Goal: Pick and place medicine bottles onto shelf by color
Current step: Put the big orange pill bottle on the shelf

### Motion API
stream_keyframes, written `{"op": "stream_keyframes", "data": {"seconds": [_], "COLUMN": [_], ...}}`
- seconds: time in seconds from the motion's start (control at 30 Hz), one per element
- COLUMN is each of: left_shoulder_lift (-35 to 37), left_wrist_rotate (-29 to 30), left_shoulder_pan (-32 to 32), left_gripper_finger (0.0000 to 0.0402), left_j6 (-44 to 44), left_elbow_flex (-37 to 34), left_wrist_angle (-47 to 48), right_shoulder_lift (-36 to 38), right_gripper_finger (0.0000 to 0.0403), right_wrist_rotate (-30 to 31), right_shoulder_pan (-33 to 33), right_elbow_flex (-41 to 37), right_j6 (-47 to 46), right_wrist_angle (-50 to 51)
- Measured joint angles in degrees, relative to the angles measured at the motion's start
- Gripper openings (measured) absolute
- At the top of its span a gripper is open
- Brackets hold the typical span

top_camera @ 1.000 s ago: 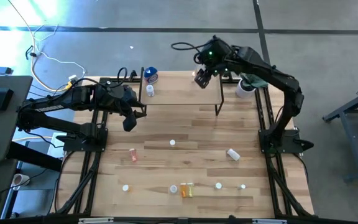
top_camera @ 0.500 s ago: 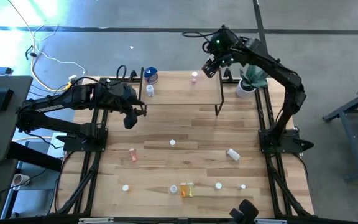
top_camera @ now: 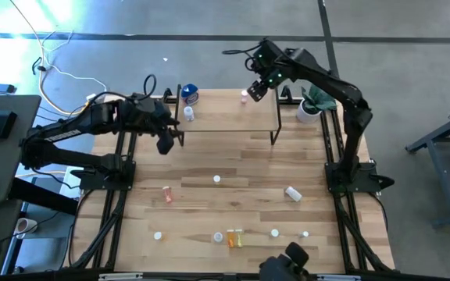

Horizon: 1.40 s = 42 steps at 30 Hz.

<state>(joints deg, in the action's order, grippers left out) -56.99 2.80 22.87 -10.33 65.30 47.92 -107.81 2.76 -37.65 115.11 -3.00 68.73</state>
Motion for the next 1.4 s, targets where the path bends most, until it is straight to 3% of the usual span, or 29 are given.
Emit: {"op": "stream_keyframes", "data": {"seconds": [0.7,1.4], "left_shoulder_lift": [0.0,0.0], "left_wrist_rotate": [0.01,5.4], "left_shoulder_pan": [4.96,8.37], "left_gripper_finger": [0.0194,0.0194], "left_j6": [0.0,5.57], "left_elbow_flex": [0.0,0.02], "left_wrist_angle": [-2.13,-16.25], "right_shoulder_lift": [-2.99,-3.38], "right_gripper_finger": [0.0199,0.0203], "right_wrist_rotate": [0.01,-0.42], "right_shoulder_pan": [-1.86,-2.61], "right_elbow_flex": [0.0,-0.02], "right_j6": [1.97,3.65], "right_wrist_angle": [7.07,8.61]}}
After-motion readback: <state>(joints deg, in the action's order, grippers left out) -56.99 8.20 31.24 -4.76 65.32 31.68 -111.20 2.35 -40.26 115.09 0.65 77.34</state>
